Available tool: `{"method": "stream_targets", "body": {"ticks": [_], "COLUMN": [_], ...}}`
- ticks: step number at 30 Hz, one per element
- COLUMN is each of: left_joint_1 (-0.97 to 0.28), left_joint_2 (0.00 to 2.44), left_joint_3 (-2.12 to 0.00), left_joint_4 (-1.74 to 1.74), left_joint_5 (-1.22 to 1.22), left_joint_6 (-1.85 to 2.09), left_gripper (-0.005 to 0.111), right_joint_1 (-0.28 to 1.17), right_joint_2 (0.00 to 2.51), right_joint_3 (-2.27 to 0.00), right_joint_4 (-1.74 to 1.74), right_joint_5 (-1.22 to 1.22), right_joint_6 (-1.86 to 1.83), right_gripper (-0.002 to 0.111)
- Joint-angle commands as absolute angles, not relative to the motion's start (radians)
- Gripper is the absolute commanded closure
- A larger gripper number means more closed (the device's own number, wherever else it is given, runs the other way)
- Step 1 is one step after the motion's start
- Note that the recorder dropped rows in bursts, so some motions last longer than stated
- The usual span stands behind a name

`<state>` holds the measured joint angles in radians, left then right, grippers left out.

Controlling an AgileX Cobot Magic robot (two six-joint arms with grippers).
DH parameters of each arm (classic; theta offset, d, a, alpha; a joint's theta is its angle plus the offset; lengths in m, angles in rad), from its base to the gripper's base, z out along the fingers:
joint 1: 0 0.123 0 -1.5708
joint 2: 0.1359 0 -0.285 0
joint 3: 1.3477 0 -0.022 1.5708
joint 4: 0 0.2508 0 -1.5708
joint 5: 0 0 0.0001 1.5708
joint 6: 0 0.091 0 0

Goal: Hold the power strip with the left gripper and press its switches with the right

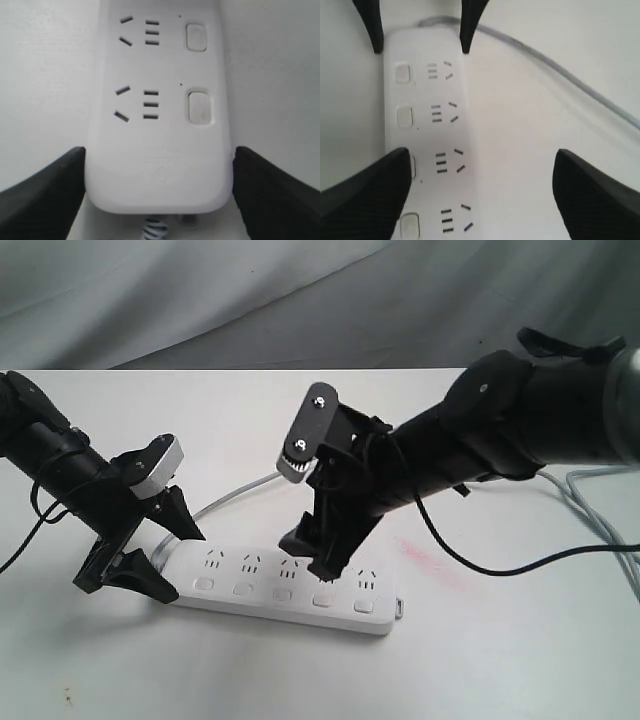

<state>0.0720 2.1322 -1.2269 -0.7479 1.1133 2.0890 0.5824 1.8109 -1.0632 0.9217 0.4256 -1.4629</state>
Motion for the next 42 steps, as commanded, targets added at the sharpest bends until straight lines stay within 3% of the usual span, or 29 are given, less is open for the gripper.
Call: {"method": "stream_targets", "body": {"ticks": [1,42], "left_joint_1": [0.07,0.07], "left_joint_2": [2.131,2.131], "left_joint_3": [-1.233,-1.233], "left_joint_4": [-0.75,-0.75], "left_joint_5": [1.121,1.121], "left_joint_6": [2.094,2.094], "left_gripper": [0.071,0.071], "right_joint_1": [0.579,0.579], "right_joint_2": [1.809,1.961], "right_joint_3": [-0.991,-0.98], "right_joint_4": [0.913,0.785], "right_joint_5": [0.355,0.35], "right_joint_6": [-1.46,-1.393], "right_gripper": [0.037,0.037]}}
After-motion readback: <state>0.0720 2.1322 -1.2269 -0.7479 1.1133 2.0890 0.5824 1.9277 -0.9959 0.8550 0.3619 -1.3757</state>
